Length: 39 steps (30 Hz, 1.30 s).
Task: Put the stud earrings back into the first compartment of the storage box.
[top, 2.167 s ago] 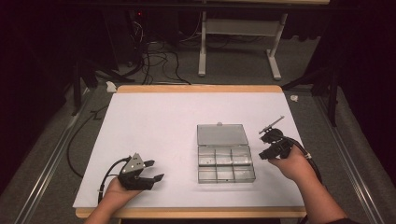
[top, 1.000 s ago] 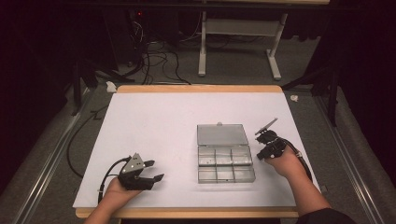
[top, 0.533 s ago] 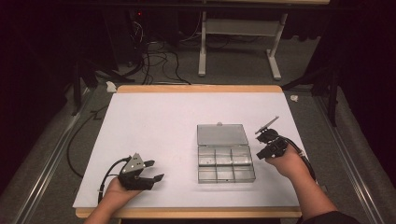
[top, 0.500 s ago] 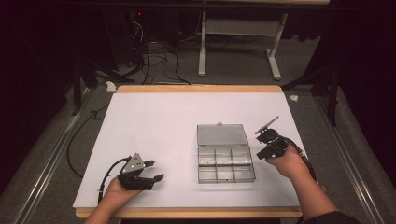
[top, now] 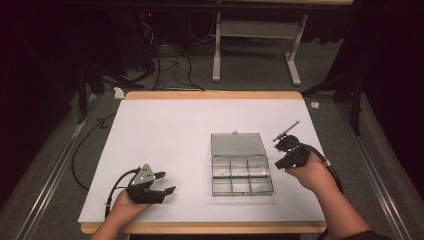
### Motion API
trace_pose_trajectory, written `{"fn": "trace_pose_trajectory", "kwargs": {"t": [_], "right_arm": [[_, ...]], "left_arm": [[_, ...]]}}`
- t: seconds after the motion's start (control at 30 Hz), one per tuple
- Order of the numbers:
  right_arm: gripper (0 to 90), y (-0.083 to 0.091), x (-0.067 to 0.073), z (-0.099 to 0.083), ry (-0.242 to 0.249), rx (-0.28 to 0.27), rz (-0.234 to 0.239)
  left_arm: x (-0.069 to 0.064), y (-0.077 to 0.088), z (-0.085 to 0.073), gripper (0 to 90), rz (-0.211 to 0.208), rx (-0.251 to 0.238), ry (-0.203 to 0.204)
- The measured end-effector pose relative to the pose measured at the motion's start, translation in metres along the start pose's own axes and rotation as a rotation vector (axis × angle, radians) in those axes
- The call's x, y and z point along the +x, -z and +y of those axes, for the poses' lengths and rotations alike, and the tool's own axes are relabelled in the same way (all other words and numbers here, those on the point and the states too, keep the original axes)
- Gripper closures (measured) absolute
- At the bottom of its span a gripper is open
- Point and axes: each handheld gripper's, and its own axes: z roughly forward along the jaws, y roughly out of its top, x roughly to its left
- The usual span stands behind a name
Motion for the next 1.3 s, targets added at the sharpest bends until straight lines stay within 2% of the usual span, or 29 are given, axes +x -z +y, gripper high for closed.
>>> {"fn": "trace_pose_trajectory", "kwargs": {"t": [0.4,0.53,0.57,0.63,0.8,1.07,1.1,1.3], "right_arm": [[86.4,-0.005,0.020,0.012,0.060,0.005,0.016],[86.3,-0.007,0.027,0.016,0.072,0.008,0.023],[86.3,-0.007,0.031,0.017,0.063,0.012,0.028],[86.4,-0.008,0.034,0.020,0.091,0.003,0.033],[86.4,-0.012,0.047,0.029,0.125,0.003,0.045],[86.4,-0.020,0.062,0.038,0.165,0.006,0.065],[86.4,-0.021,0.069,0.041,0.169,0.010,0.068],[86.4,-0.025,0.082,0.049,0.198,0.014,0.081]], "left_arm": [[0.000,0.000,0.000,33.0,-0.001,-0.002,0.001],[0.000,0.000,0.000,32.9,-0.001,-0.002,0.000],[0.000,0.000,0.000,33.0,-0.002,-0.002,0.000],[0.000,0.000,0.000,33.0,-0.002,-0.002,0.000],[0.000,0.000,0.000,33.0,-0.002,-0.002,0.000],[0.000,0.000,0.000,33.0,-0.004,-0.003,0.000],[0.000,0.000,0.000,33.0,-0.004,-0.003,0.000],[0.000,0.000,0.000,33.0,-0.005,-0.001,0.000]]}}
